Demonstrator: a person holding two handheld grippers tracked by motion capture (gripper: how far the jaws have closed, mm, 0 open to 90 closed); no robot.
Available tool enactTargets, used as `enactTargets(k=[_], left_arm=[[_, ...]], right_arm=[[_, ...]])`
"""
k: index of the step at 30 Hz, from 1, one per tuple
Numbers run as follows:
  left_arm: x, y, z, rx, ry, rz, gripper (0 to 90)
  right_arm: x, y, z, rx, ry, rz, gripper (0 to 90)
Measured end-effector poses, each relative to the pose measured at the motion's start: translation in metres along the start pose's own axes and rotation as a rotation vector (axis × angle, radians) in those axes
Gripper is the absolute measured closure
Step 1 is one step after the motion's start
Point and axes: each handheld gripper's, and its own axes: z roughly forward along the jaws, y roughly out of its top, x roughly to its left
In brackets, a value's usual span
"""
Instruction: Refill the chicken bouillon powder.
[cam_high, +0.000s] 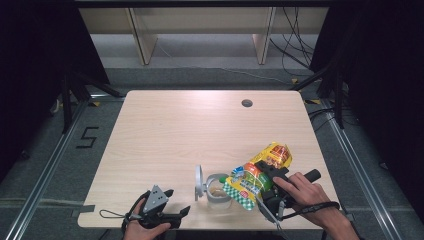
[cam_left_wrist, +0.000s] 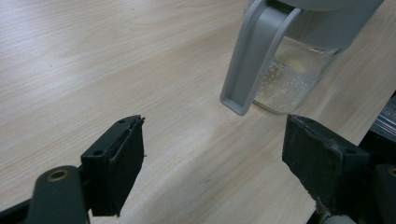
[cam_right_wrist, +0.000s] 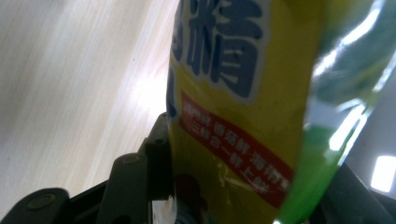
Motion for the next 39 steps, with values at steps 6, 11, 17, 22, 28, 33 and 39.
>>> enactTargets(k=[6,11,17,22,28,33,39], left_arm=[[0.0,0.0,-0.001,0.007,0.009,0.004,20.3],[0.0,0.0,0.0,0.006,0.002,0.005,20.3],[0.0,-0.001,0.001,0.007,0.011,-0.021,20.3],[-0.001,-0.001,0.001,0.01,0.013,-0.02,20.3],[0.0,-0.001,0.001,0.006,0.007,-0.023,20.3],[-0.001,-0.001,0.002,0.006,0.011,-0.024,20.3],[-0.001,-0.001,0.001,0.007,0.011,-0.026,20.3]], right_arm=[[0.0,0.007,-0.005,0.055,0.019,-0.04,53.3],[-0.002,0.021,-0.01,0.15,-0.032,-0.199,53.3],[-0.006,0.03,-0.011,0.16,-0.054,-0.332,53.4],[-0.01,0.035,-0.011,0.166,-0.042,-0.369,53.5],[-0.011,0.036,-0.009,0.164,-0.033,-0.376,53.5],[-0.009,0.036,-0.006,0.161,-0.019,-0.383,53.5],[-0.014,0.037,-0.005,0.147,0.002,-0.443,53.5]])
